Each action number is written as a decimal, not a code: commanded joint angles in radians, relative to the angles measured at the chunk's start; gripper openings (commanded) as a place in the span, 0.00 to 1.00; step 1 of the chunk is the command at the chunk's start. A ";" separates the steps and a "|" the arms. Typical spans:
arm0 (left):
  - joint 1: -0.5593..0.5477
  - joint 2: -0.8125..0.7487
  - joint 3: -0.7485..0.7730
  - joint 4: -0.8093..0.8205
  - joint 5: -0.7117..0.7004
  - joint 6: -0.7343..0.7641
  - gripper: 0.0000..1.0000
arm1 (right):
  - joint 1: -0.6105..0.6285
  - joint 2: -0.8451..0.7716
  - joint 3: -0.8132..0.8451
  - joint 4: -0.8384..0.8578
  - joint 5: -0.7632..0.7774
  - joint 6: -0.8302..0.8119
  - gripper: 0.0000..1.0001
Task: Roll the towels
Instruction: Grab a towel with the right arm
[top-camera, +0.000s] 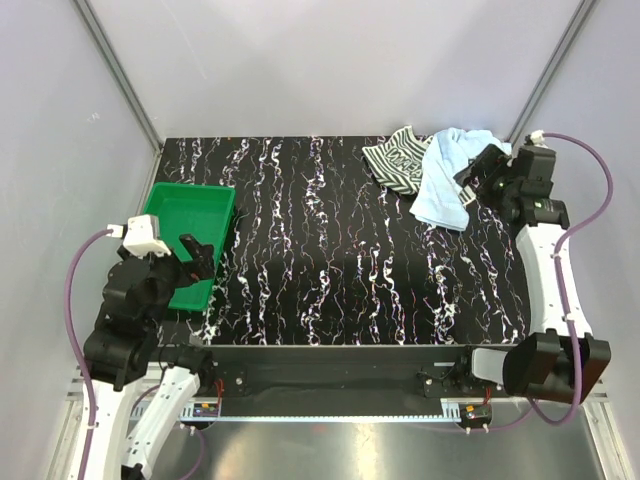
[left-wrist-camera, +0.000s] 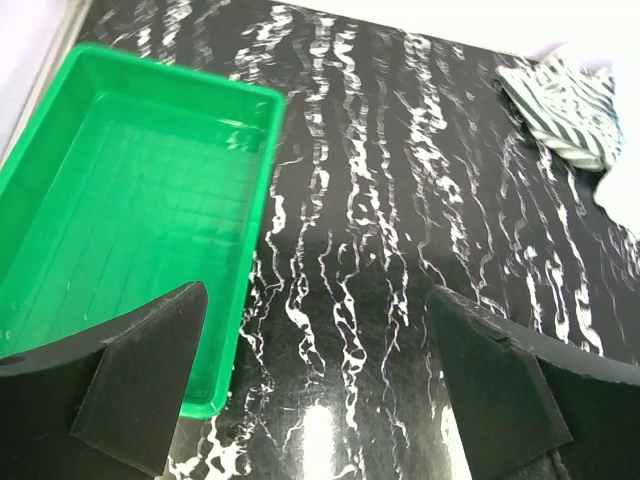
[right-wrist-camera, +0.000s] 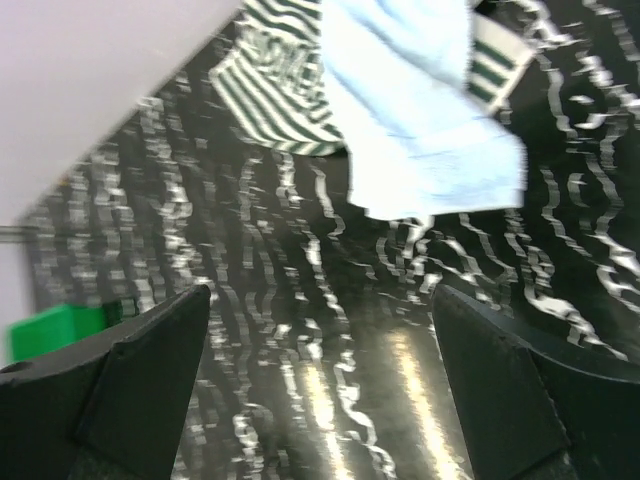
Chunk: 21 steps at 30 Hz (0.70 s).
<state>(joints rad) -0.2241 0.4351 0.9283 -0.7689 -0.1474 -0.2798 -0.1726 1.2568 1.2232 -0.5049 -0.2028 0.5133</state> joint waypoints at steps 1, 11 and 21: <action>-0.006 -0.027 -0.035 0.022 -0.110 -0.088 0.99 | 0.080 0.047 0.058 -0.128 0.284 -0.125 1.00; -0.011 0.027 -0.074 0.010 -0.041 -0.099 0.99 | 0.142 0.464 0.229 -0.198 0.147 -0.225 1.00; -0.006 0.102 -0.082 0.031 -0.001 -0.071 0.99 | 0.295 0.821 0.531 -0.262 0.347 -0.279 0.93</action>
<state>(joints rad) -0.2306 0.5465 0.8555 -0.7700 -0.1631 -0.3561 0.0975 2.0075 1.6413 -0.7353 0.0448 0.2710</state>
